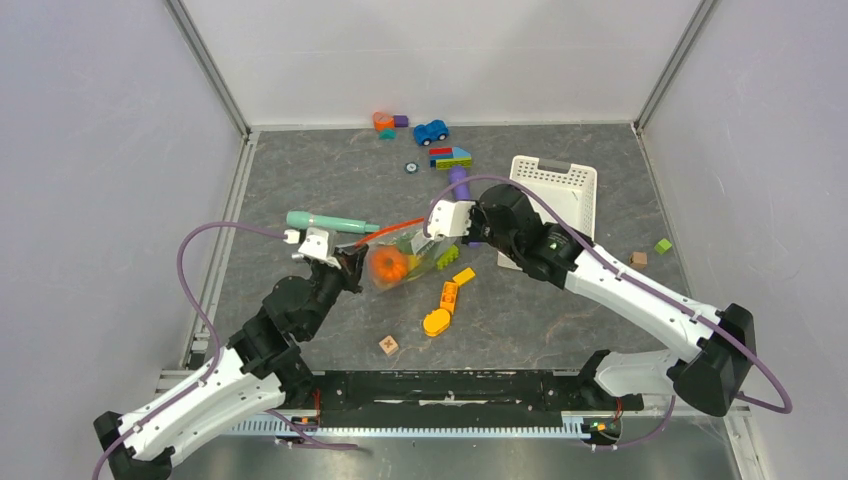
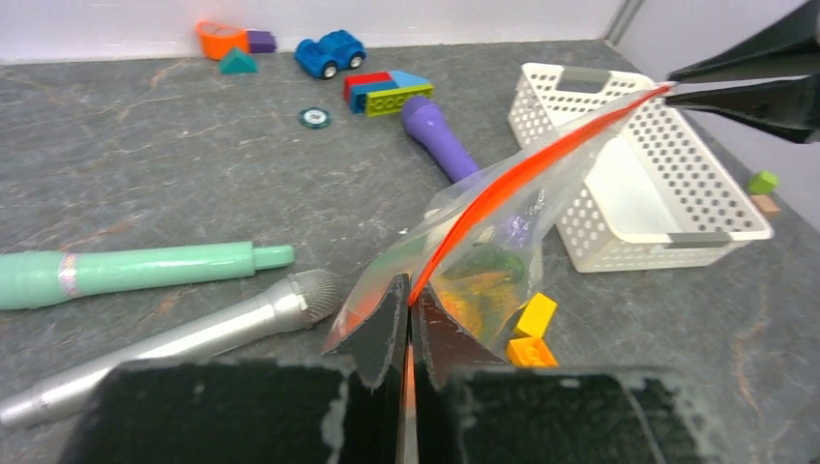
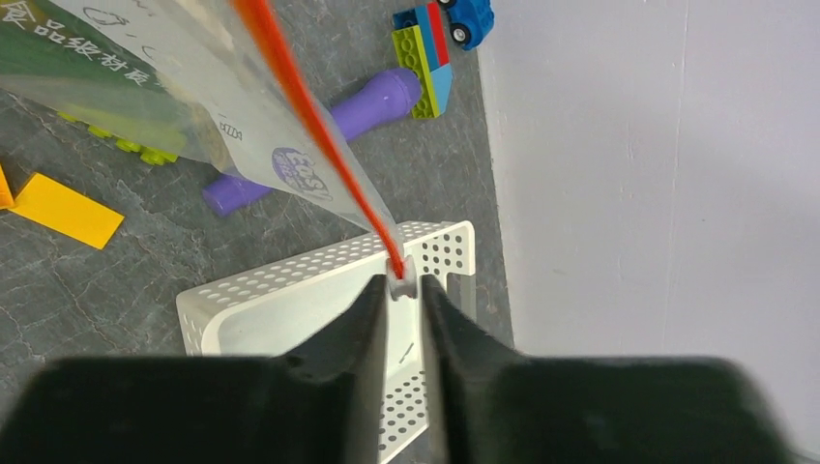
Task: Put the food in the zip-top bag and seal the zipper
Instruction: Zip the zipper food storage bag at the center of the board, then place the zipper food storage bag at the center of the board, then reset both arms
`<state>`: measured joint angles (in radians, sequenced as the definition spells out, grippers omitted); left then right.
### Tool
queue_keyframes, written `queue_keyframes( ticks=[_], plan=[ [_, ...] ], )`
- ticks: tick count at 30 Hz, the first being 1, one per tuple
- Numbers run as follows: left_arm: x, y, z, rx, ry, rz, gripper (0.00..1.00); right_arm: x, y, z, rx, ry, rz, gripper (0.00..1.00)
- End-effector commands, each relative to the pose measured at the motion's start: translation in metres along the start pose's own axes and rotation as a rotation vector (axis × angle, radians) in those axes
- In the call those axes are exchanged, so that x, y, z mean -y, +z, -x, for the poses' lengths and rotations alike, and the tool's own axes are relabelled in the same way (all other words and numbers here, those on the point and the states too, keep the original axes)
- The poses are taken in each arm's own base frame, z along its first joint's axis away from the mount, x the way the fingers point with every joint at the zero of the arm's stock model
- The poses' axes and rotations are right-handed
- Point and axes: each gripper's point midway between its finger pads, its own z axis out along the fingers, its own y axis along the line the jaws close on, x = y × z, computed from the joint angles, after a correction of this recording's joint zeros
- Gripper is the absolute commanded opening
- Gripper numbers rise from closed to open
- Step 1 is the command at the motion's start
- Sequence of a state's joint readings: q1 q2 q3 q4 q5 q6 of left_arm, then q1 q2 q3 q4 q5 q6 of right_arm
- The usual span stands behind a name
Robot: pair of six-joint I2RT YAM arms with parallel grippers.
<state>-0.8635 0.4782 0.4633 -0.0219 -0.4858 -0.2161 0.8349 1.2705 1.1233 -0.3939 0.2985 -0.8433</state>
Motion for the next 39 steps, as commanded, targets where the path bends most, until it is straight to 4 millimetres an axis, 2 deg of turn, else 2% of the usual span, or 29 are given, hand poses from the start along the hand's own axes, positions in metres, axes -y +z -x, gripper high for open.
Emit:
queue_keyframes(
  ticks=[1,2,3,5,6,8,10,13,21,25,27,29,31,33,36,39],
  plan=[
    [0.014,-0.006,0.028,0.073,-0.038,-0.084,0.12,0.006,-0.007,0.012,0.077,0.001,0.001,0.30],
    [0.016,-0.007,0.029,0.073,-0.041,-0.096,0.18,0.004,-0.008,0.015,0.093,-0.002,0.010,0.33],
    [0.019,-0.008,0.031,0.075,-0.042,-0.112,0.31,0.002,-0.008,0.017,0.106,-0.006,0.021,0.37],
    [0.027,-0.011,0.036,0.080,-0.047,-0.156,0.62,-0.001,-0.010,0.021,0.140,-0.019,0.038,0.54],
    [0.029,-0.012,0.031,0.055,-0.037,-0.173,0.76,-0.002,-0.012,0.023,0.158,-0.022,0.047,0.58],
    [0.035,-0.014,0.035,0.055,-0.048,-0.199,0.99,-0.006,-0.017,0.031,0.211,-0.028,0.067,0.67],
    [0.035,-0.015,0.041,0.054,-0.066,-0.195,1.00,-0.007,-0.026,0.039,0.268,-0.030,0.078,0.75],
    [0.031,-0.016,0.052,0.051,-0.099,-0.154,1.00,-0.004,-0.044,0.051,0.360,-0.015,0.071,0.97],
    [0.026,-0.007,0.068,0.000,-0.142,-0.056,1.00,0.002,-0.089,0.073,0.558,0.019,0.047,0.98],
    [0.012,0.007,0.062,-0.024,-0.162,0.074,1.00,0.033,-0.104,0.080,0.601,0.194,-0.070,0.98],
    [0.000,0.014,0.054,-0.038,-0.163,0.170,1.00,0.058,-0.100,0.068,0.537,0.334,-0.185,0.98],
    [-0.012,0.021,0.045,-0.071,-0.152,0.272,1.00,0.083,-0.090,0.044,0.425,0.484,-0.307,0.98],
    [-0.024,0.026,0.034,-0.110,-0.136,0.370,1.00,0.099,-0.074,0.020,0.340,0.619,-0.361,0.98],
    [-0.031,0.034,0.022,-0.158,-0.142,0.422,1.00,0.112,-0.056,-0.012,0.266,0.780,-0.401,0.98],
    [-0.048,0.050,-0.001,-0.273,-0.223,0.448,1.00,0.123,-0.033,-0.075,0.142,1.008,-0.477,0.98],
    [-0.084,0.058,-0.026,-0.371,-0.358,0.518,1.00,0.117,-0.021,-0.145,0.026,1.184,-0.532,0.98]
  ],
)
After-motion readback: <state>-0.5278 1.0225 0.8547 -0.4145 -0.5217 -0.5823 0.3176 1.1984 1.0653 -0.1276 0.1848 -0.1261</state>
